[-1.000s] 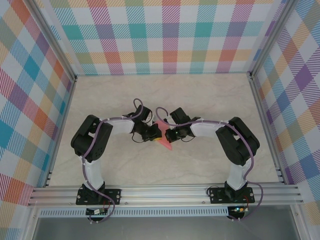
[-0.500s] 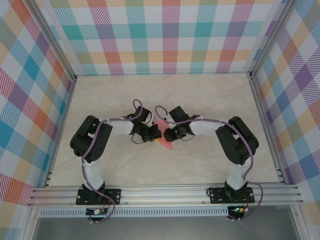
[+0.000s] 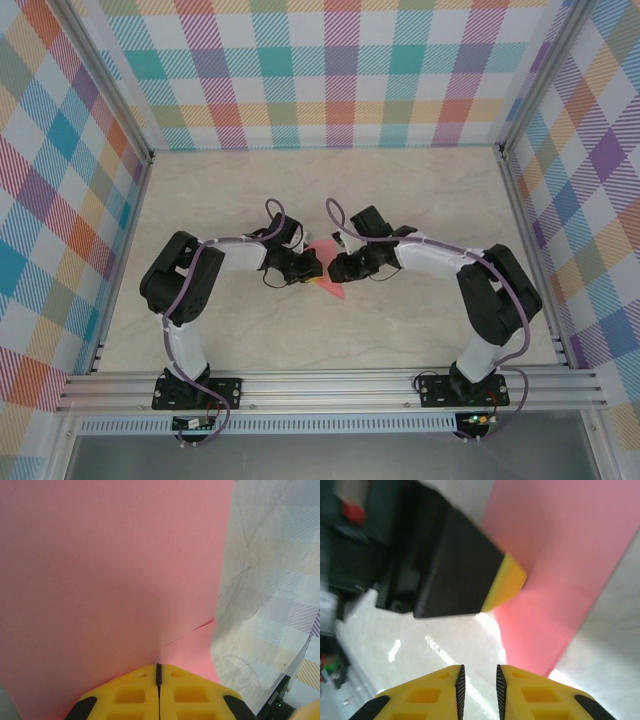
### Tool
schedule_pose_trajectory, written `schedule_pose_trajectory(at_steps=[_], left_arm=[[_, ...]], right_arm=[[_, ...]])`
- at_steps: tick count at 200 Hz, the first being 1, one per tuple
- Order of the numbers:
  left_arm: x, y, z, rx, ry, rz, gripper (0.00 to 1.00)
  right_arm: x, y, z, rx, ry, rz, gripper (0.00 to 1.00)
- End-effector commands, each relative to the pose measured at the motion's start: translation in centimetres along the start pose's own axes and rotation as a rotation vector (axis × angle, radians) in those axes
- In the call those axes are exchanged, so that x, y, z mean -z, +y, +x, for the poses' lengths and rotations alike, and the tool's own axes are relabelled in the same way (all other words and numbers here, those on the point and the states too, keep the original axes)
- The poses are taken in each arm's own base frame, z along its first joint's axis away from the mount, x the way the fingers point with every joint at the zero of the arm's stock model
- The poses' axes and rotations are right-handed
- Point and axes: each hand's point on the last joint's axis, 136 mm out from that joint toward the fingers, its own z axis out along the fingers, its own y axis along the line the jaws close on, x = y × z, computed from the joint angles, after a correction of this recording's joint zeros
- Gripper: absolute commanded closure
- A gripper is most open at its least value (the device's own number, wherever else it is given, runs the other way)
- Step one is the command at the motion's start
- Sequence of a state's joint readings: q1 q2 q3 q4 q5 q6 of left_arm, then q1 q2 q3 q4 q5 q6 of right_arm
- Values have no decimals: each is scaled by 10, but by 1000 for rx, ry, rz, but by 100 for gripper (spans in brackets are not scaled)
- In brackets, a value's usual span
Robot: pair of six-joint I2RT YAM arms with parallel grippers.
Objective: Fold a paper plane with a square sheet of paper (fold left side to right side)
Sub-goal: Third fold the triangle at the center of the table.
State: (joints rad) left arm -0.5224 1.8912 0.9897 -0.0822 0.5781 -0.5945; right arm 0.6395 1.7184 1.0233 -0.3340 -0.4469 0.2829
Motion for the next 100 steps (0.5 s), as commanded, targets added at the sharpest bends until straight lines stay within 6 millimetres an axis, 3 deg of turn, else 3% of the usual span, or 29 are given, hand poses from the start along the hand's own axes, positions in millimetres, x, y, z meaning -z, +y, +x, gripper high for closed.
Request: schedule_pose_trajectory(at_steps=[1,36,100], left_arm=[[-11,46,23,69,49,-156,94],[-11,45,23,68,49,-155,95],[-11,46,23,68,50,-158,95]], right_arm=[[-16,13,20,-84,95,-117,76],[-27,5,19,-109,112,-95,76],[-36,-19,36,-163,163,-6,76]])
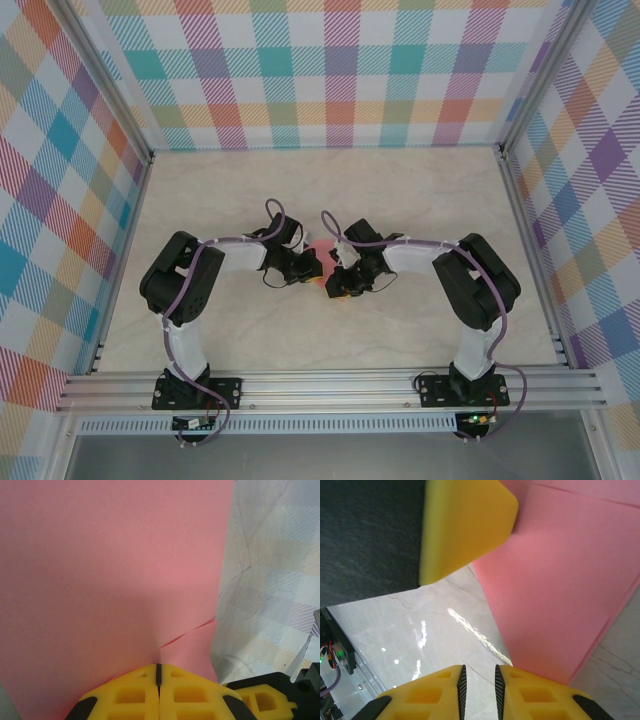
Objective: Fold a paper plane with a square sheet of paper (fold left side to right side)
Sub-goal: Third fold the triangle at the center of the table.
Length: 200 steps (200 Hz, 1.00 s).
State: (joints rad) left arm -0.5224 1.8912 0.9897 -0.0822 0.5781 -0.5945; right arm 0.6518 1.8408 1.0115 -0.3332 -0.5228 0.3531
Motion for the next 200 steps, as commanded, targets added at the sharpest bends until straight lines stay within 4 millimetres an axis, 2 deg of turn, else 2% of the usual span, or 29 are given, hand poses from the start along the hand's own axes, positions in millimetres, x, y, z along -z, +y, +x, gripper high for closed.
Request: schedule_pose_trajectory(at_steps=[1,52,89,126,177,200], left_arm=[[-11,46,23,67,50,-158,95],[-11,46,23,68,50,-162,95],[-10,46,22,63,50,-165,95],[-11,47,22,62,51,-168,95],[-10,43,20,55,43,-156,95],[-10,41,20,54,42,-152,95]], right_arm=[[-4,-7,4,-30,22,28,76],[-8,-23,20,-80,56,77,78],[-9,-17,34,-96,72,16,79],[-5,-21,45,-113,82,29,79],[34,24,16,-7,-27,-33,79],[34,22,1,-31,-69,-11,83]])
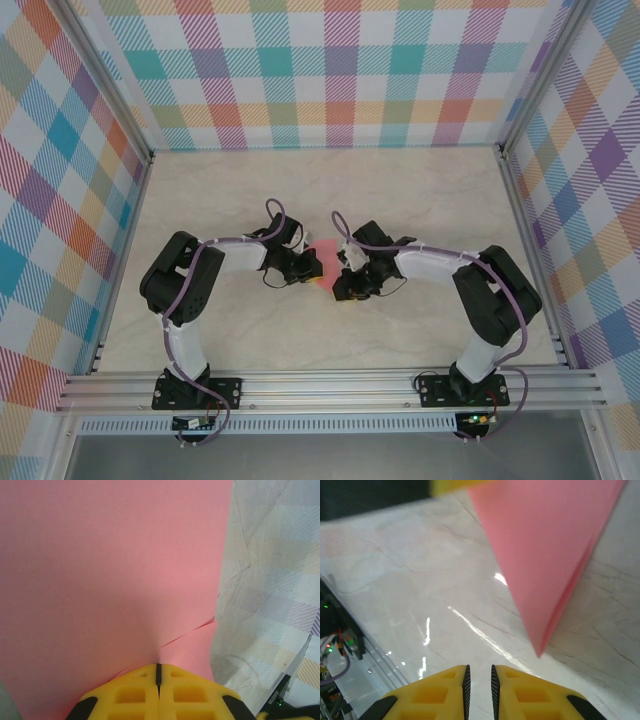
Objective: Fold a paper plane with a square sheet of paper (fold left side to right side)
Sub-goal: Third fold the triangle at the center of the table.
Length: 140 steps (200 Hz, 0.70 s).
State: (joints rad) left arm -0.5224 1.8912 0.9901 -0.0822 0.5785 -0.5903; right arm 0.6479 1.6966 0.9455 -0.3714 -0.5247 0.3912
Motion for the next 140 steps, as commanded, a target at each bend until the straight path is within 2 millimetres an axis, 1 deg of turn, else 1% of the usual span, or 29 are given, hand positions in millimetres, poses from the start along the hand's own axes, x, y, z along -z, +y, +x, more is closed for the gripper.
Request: schedule_pose_trajectory(at_steps=[1,17,28,40,64,77,108,131,140], left_arm=[[-10,41,21,59,43,-152,95],[-10,40,20,55,42,-148,95],[-10,39,20,54,42,-147,95],[-9,38,20,52,40,-146,95],[-9,36,19,49,38,-143,95],[-8,35,18,47,34,-141,95],[-7,33,17,43,32,-139,95],[-5,28,14,33,22,-128,95],[-2,24,11,24,10,-122,93]], right_arm=[[7,10,-15,-15,-40,5,83],[3,-3,-25,-60,-74,72,85],[1,-7,-31,-89,-88,93,87],[-3,-9,-33,-111,-77,99,89],[-18,-15,-21,-133,-18,117,90],[-24,-24,-14,-158,7,135,90],[-29,-42,-4,-207,18,195,91],[-32,-55,5,-242,37,243,93],[-33,-61,9,-253,44,262,93]])
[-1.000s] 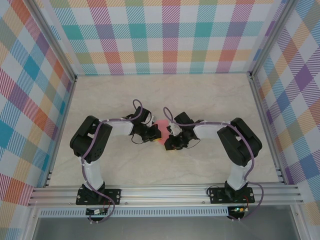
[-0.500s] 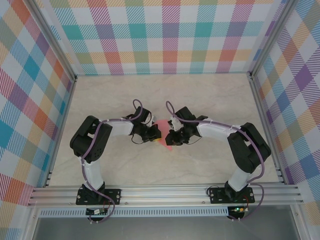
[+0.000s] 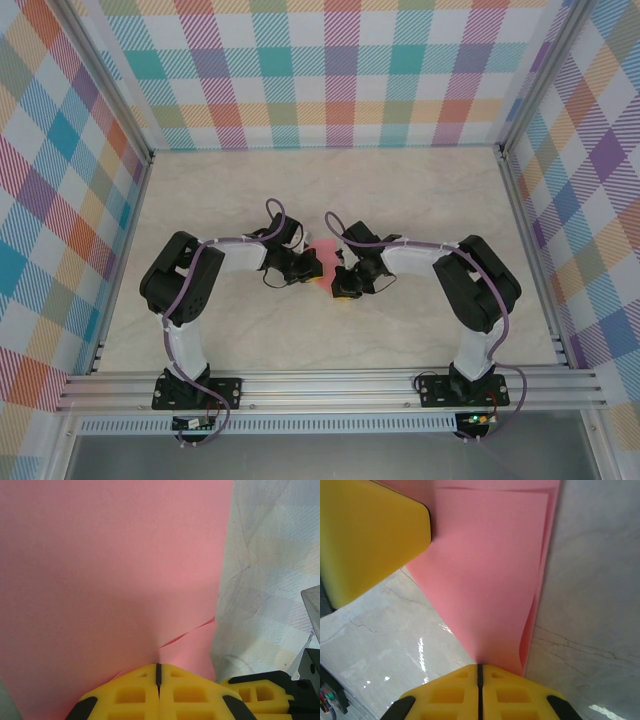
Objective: Fold a paper plane with a square sheet of paper (fold left side to right side)
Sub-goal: Third fold the triangle at the center of the table.
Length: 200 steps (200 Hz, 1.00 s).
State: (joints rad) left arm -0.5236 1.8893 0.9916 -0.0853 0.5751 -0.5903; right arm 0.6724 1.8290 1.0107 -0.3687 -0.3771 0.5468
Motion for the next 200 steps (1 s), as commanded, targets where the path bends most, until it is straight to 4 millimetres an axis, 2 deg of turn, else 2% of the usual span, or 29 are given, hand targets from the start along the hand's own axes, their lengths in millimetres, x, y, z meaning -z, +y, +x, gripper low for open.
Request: schedule_pose_trajectory(at_steps=[1,38,74,120,169,200], left_arm=[[-2,24,12,23,10,-119,92],[20,-1,4,-27,-47,-69,86],[36,-19,15,-62,-64,-14,91],[24,-28,42,-79,-11,28,95],[7,-38,41,-94,-1,57,96],[2,-32,41,-87,3,36,96]], right_arm=[[-11,-32,18,-79,50,113,93],[-15,-47,26,-98,69,165,100],[-17,-50,26,-92,70,177,100],[-18,-50,26,-86,73,175,100],[-17,-48,26,-81,75,169,100],[-16,-48,26,-79,72,172,100]])
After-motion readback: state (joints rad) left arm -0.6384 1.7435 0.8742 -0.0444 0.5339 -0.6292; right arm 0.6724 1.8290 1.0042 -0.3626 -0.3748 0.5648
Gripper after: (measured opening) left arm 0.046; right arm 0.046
